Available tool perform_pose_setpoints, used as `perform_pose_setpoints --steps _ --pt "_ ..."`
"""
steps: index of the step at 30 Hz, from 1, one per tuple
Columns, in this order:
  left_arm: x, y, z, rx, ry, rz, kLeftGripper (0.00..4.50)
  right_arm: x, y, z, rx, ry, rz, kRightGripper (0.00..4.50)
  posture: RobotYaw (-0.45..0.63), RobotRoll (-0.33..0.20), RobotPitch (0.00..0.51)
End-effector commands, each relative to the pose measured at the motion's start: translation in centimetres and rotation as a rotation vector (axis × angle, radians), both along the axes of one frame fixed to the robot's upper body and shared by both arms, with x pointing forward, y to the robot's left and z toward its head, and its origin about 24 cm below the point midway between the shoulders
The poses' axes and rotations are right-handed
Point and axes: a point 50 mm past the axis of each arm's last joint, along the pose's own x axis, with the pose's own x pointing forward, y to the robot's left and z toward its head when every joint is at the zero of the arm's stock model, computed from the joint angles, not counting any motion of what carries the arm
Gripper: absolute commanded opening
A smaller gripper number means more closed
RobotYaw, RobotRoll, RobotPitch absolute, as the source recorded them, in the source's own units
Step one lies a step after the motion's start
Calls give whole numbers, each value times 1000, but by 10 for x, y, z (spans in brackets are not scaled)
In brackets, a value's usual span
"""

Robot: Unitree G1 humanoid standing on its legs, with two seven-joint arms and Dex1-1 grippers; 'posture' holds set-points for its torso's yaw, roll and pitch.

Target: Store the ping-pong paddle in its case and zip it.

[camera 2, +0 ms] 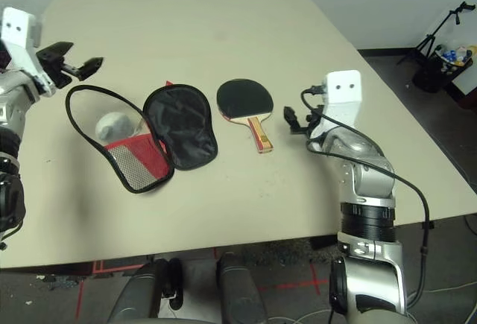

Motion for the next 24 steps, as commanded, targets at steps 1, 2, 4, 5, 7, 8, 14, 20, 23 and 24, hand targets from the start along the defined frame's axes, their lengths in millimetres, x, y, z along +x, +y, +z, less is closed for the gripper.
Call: perform_pose_setpoints --steps 1,2,4,5,7,8,14,20,23,24 --pt "-2 -18 -13 54 64 -118 4500 2 18 -6 -24 40 53 4475 -201 0 133" --pt "-3 -23 -15 61 74 -143 4500 3 21 -8 -30 44 64 4475 -201 0 133" --pt "-4 -30 -18 67 81 -187 4500 3 28 -11 -46 62 92 4475 -200 0 131" --pt "-6 -37 -21 82 85 -224 4500 4 33 -15 -54 80 105 4475 -198 0 130" --pt "-9 -45 -25 90 109 -267 4500 6 39 -19 -70 94 126 4475 -195 0 128" --pt "-11 -48 -28 102 120 -289 4500 6 41 -22 -82 110 128 4475 -194 0 128" --pt "-18 -59 -35 111 149 -337 4500 12 47 -34 -118 155 114 4475 -183 0 130" --pt "-21 -65 -31 98 142 -346 4500 19 46 -44 -151 178 77 3939 -170 0 132" --pt "-22 -67 -29 93 137 -343 4500 21 46 -47 -154 184 66 3001 -165 0 133" --pt "-22 -67 -29 92 136 -342 4500 21 46 -47 -155 186 63 2612 -165 0 133"
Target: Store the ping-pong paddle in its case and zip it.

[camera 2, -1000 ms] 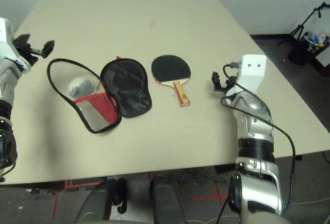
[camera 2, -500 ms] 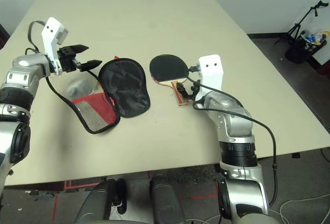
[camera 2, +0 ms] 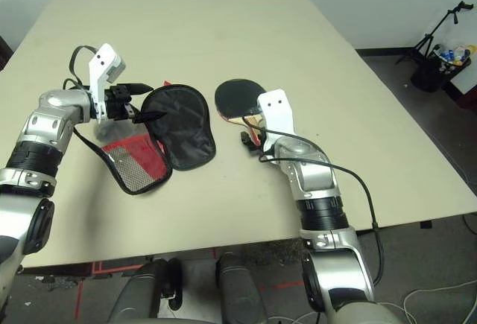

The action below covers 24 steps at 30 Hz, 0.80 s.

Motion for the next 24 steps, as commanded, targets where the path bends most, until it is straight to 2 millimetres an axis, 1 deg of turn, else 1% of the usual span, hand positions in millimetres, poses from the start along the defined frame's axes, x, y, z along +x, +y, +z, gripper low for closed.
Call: perform_pose_setpoints --steps 1,4,5,8,11,14,18,22,24 --pt "-2 -2 -1 -4 6 2 4500 1 -3 -10 -31 32 -32 2330 -163 0 133" --pt "-3 -3 3 -10 -4 4 4500 2 -3 -11 -30 39 -41 1409 -161 0 133" --pt "-3 -4 4 -14 -8 5 4500 2 -3 -11 -26 35 -47 1188 -161 0 134" --pt "-2 -6 10 -30 -35 9 4500 4 -2 -4 -21 10 -54 1191 -162 0 133" --pt "-1 -8 19 -45 -53 15 4500 6 5 8 -6 -25 -54 1191 -163 0 131" --pt "0 -8 29 -50 -67 8 4500 6 19 21 16 -39 -30 1191 -163 0 131" --pt "1 -4 43 -44 -95 16 4500 4 33 33 37 -43 -1 1191 -154 0 129" --pt "2 7 63 -38 -140 41 4500 -2 55 45 61 -44 48 1191 -146 0 131" --pt "3 13 67 -31 -145 55 4500 -5 64 49 59 -40 76 1191 -143 0 132"
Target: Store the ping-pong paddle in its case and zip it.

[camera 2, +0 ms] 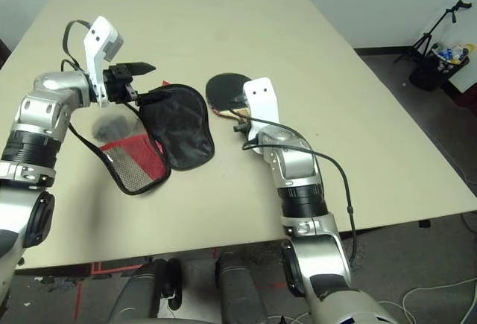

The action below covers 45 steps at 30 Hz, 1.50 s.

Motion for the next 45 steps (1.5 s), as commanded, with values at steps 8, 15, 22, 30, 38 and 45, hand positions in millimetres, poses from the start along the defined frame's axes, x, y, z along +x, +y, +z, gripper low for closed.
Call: perform_pose_setpoints --steps 8,15,22,30,38,45 --pt "3 20 8 0 -17 52 4500 -18 44 10 -12 30 196 1191 -126 0 135" --pt "3 22 5 -3 -14 58 4500 -23 57 1 -14 71 251 1191 -115 0 138" --pt "3 26 4 -6 -8 70 4500 -25 69 -5 -13 102 285 1191 -100 0 150" --pt "3 27 2 -5 -2 75 4500 -25 80 -8 -1 116 307 1191 -93 0 165" --pt "3 27 4 -6 -2 79 4500 -28 92 -8 9 119 350 1191 -85 0 173" --pt "2 27 3 -10 -1 83 4500 -30 95 -15 5 141 349 1191 -81 0 174"
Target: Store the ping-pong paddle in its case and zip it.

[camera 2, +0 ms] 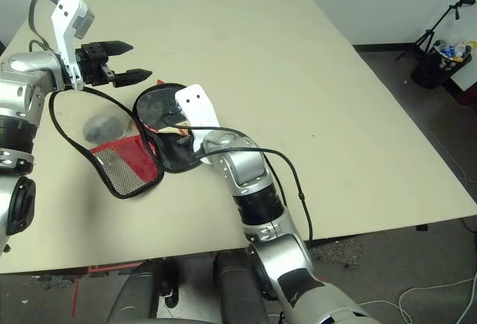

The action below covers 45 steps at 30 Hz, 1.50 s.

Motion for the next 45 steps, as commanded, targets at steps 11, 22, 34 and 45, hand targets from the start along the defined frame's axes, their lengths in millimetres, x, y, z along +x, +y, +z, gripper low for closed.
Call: perform_pose_setpoints --steps 11,22,34,45 --pt "-1 6 -4 -8 13 27 4500 1 18 -6 11 -8 70 1191 -76 0 171" --pt "-3 7 -6 -11 13 37 4500 -7 36 -8 50 -14 240 1191 -68 0 167" --pt "-1 6 -7 -17 12 45 4500 1 32 -7 66 -36 209 4246 -77 0 165" --pt "-1 5 -9 -23 13 48 4500 12 28 -2 90 -73 108 1182 -77 0 173"
